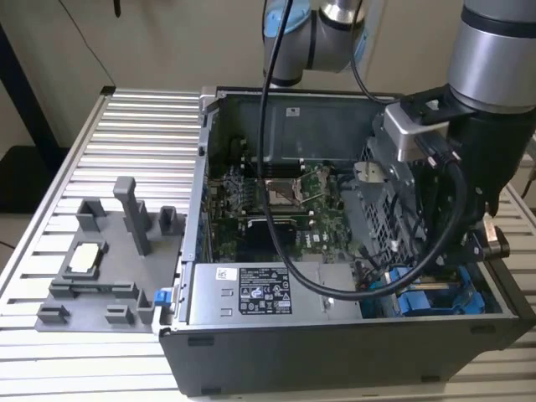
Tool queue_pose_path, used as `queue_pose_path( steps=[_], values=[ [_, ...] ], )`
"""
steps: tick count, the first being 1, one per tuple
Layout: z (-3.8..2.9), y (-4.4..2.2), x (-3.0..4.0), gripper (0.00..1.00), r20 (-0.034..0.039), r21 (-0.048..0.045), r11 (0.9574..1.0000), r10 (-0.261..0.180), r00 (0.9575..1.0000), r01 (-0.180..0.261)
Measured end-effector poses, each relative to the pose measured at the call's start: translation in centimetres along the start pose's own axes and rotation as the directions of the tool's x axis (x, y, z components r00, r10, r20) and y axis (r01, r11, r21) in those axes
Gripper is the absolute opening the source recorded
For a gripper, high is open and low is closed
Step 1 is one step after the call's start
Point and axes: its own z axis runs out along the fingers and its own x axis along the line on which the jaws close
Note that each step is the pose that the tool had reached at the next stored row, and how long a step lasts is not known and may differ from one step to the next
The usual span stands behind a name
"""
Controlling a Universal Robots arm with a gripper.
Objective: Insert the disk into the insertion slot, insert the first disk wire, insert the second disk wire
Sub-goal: 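Insert the second disk wire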
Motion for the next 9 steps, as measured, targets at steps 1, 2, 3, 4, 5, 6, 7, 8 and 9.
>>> queue_pose_path(
  steps=[1,2,3,4,5,6,7,8,9],
  values=[
    [0.05,-0.21,0.18,0.16,0.0000,-0.0020,1.0000,0.000,1.0000,0.000],
    [0.10,-0.41,0.37,0.16,0.0001,-0.0040,1.0000,0.000,1.0000,0.000],
    [0.13,-0.53,0.49,0.16,0.0003,-0.0059,1.0000,-0.001,1.0000,0.001],
    [0.14,-0.54,0.49,0.16,0.0003,-0.0061,1.0000,-0.001,1.0000,0.001],
    [0.13,-0.54,0.50,0.16,0.0003,-0.0061,1.0000,-0.001,1.0000,0.001],
    [0.13,-0.54,0.50,0.16,0.0003,-0.0061,1.0000,-0.001,1.0000,0.001],
    [0.13,-0.54,0.50,0.16,0.0010,-0.0061,1.0000,0.000,1.0000,0.000],
    [0.12,-0.54,0.50,0.16,0.0053,-0.0061,1.0000,0.000,1.0000,0.000],
    [0.14,-0.54,0.50,0.16,0.0151,-0.0058,1.0000,0.001,0.9999,-0.001]
  ],
)
